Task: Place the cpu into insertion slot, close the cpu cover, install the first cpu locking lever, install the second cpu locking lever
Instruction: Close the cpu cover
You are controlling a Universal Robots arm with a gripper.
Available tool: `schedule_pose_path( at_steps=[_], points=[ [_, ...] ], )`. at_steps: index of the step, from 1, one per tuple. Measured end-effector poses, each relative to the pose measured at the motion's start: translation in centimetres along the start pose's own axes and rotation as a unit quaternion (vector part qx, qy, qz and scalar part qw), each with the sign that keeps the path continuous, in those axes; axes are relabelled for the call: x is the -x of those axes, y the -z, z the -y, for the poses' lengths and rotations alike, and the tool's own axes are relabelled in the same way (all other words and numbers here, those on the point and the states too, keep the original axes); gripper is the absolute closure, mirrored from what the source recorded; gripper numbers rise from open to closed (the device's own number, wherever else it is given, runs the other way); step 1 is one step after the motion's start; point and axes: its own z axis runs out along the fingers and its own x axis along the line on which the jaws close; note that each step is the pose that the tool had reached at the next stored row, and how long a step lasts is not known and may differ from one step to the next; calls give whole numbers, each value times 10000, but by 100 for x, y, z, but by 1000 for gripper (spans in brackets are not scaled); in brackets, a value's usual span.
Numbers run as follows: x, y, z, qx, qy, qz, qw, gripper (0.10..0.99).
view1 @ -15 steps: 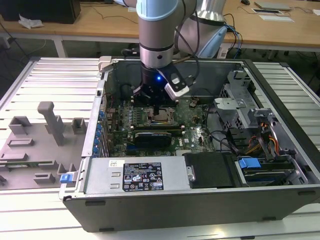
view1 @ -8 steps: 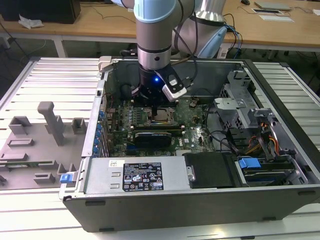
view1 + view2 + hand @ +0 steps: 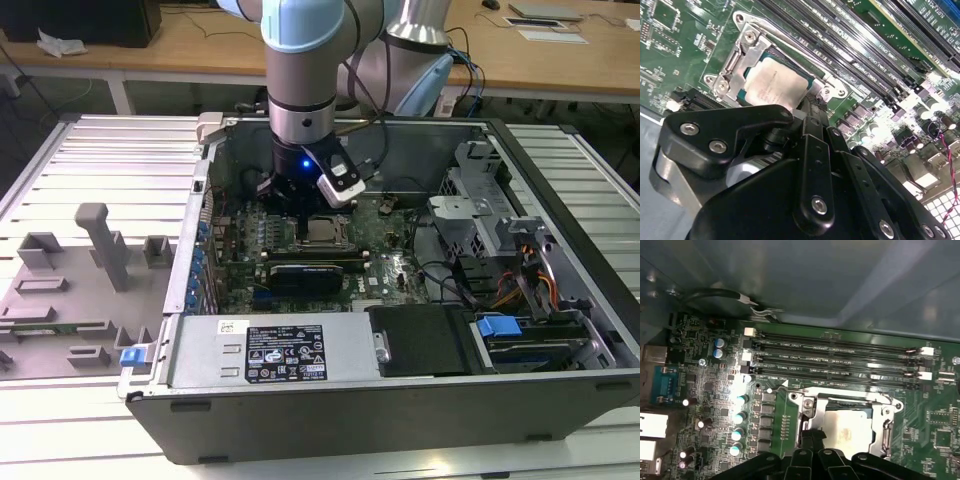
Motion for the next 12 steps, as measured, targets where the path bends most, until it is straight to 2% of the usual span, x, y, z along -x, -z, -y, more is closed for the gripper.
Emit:
schedule_pose_path(
  at_steps=[3,10,11,12],
  points=[
    [-13,-38,1,1,-12,-34,10000,980],
    [13,-42,4,14,-11,-32,10000,980],
    [18,-41,4,96,-13,-24,10000,980],
    [18,-41,4,154,-15,-18,9999,980]
  ],
)
